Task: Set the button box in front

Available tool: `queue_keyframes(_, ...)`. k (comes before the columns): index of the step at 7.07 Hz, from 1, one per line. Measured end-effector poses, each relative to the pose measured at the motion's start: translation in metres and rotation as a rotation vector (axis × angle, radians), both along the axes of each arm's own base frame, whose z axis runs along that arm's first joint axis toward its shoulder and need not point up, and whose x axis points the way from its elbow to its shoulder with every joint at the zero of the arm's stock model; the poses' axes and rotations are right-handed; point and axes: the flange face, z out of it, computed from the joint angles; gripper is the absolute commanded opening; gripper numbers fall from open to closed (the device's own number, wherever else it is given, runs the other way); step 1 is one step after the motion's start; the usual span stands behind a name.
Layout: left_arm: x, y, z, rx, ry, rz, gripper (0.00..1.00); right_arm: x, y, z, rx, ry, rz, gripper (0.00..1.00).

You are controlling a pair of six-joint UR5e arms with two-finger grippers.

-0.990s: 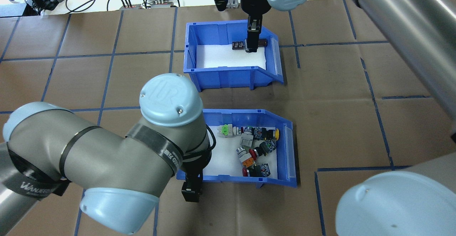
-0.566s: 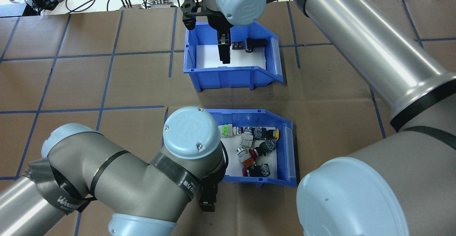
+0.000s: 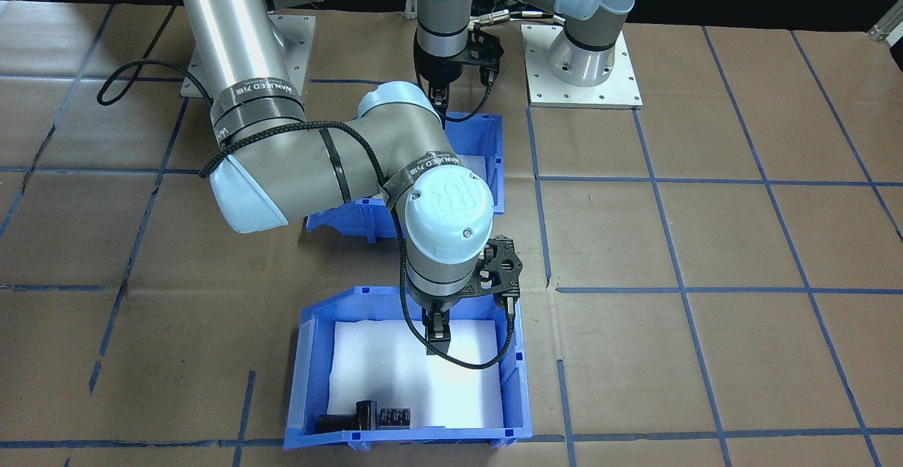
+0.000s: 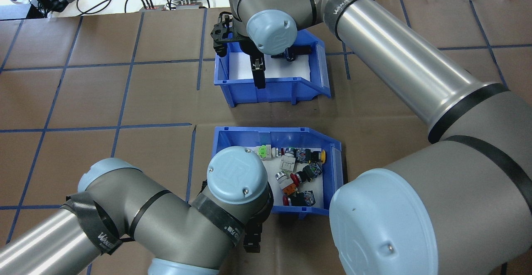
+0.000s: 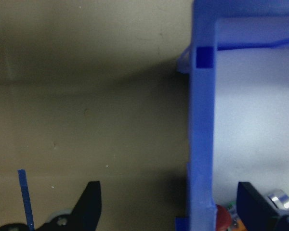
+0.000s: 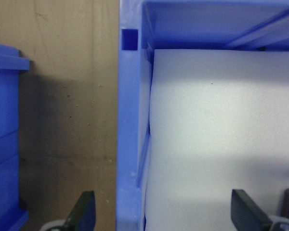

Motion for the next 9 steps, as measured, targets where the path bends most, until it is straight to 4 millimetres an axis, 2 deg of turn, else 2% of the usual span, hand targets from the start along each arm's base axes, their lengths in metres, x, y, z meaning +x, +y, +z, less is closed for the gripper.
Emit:
queue_keyframes(1,-0.005,-0.001,-0.002,-0.022,0.012,-0.003,0.21,-0.002,0.004,-0.015,-0.007,-0.002,-0.007,0.6)
queue_keyframes(2,-0.009,-0.004,-0.003,-0.048,0.031,-0.003,0.14,-0.004,0.008,-0.022,-0.01,-0.003,-0.015,0.46)
queue_keyframes(3,-0.011,-0.006,-0.008,-0.056,0.037,-0.004,0.05,-0.004,0.009,-0.023,-0.015,-0.004,-0.021,0.27)
queue_keyframes(4,-0.012,-0.008,-0.01,-0.061,0.041,-0.009,0.01,-0.004,0.01,-0.02,-0.02,-0.007,-0.026,0.13)
queue_keyframes(5,-0.012,-0.008,-0.005,-0.078,0.052,-0.017,0.0,-0.003,0.011,-0.013,-0.03,-0.01,-0.034,0.08)
queue_keyframes(7,-0.01,-0.011,0.008,-0.115,0.058,-0.058,0.0,-0.004,0.017,0.015,-0.064,-0.024,-0.075,0.07)
queue_keyframes(8,-0.006,-0.013,0.014,-0.134,0.045,-0.082,0.0,-0.01,0.017,0.028,-0.081,-0.028,-0.087,0.06)
queue_keyframes(9,0.001,-0.017,0.018,-0.15,0.021,-0.096,0.0,-0.026,0.012,0.041,-0.102,-0.019,-0.101,0.06)
